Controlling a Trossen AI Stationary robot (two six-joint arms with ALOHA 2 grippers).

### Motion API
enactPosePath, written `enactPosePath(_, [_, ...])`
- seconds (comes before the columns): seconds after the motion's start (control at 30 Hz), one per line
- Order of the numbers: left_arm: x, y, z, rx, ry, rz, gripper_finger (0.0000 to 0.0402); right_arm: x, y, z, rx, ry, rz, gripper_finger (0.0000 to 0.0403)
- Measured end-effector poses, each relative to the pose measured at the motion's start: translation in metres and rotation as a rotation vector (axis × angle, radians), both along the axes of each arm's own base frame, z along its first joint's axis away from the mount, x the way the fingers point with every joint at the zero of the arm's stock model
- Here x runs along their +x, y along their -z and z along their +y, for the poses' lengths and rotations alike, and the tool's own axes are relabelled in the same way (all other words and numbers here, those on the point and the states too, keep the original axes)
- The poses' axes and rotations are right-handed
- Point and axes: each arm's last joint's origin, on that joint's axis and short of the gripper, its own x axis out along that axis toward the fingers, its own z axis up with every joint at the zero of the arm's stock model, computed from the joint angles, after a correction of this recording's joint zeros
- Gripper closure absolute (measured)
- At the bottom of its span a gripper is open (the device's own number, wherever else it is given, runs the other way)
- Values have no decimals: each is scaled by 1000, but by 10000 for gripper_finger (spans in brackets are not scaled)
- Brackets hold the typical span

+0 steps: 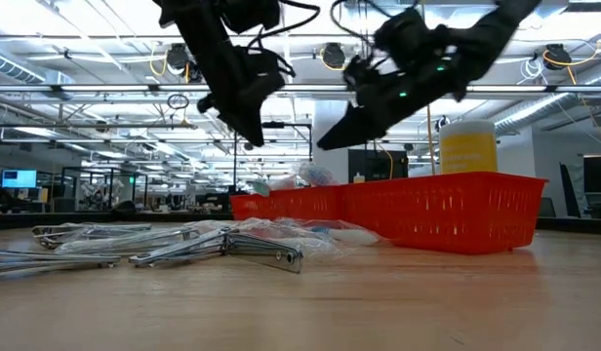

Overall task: Pick & Place Travel size toiletries
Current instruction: Put the green toothbrush into the bottom middle red bin

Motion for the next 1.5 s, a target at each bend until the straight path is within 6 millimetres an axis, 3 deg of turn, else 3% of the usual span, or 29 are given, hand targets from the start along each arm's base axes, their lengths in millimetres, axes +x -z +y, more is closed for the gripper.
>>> enactPosePath(0.17, [-13, -16, -4, 18, -43, -20, 384, 35, 4, -25, -28, -17, 137, 207])
enactPosePath(0.33, [-31, -36, -9, 96, -116, -33, 390, 66, 15, -45, -27, -54, 244, 171])
enactPosePath(0.47, [-47, -47, -15, 135, -164, -23, 400, 78, 31, -49, -32, -93, 303, 147])
enactPosePath(0.6, [-55, -52, -20, 175, -194, -16, 390, 81, 35, -51, -68, -117, 305, 146])
enactPosePath(0.7, [-63, -55, -23, 189, -205, -1, 382, 80, 38, -50, -75, -138, 322, 156])
enactPosePath(1.07, [-62, -55, -22, 201, -216, -2, 380, 84, 43, -48, -78, -214, 290, 213])
enactPosePath(1.3, [-62, -55, -22, 202, -216, -3, 380, 86, 42, -49, -101, -220, 271, 285])
enactPosePath(1.5, [-62, -55, -22, 203, -217, -3, 380, 88, 54, -45, -124, -251, 298, 338])
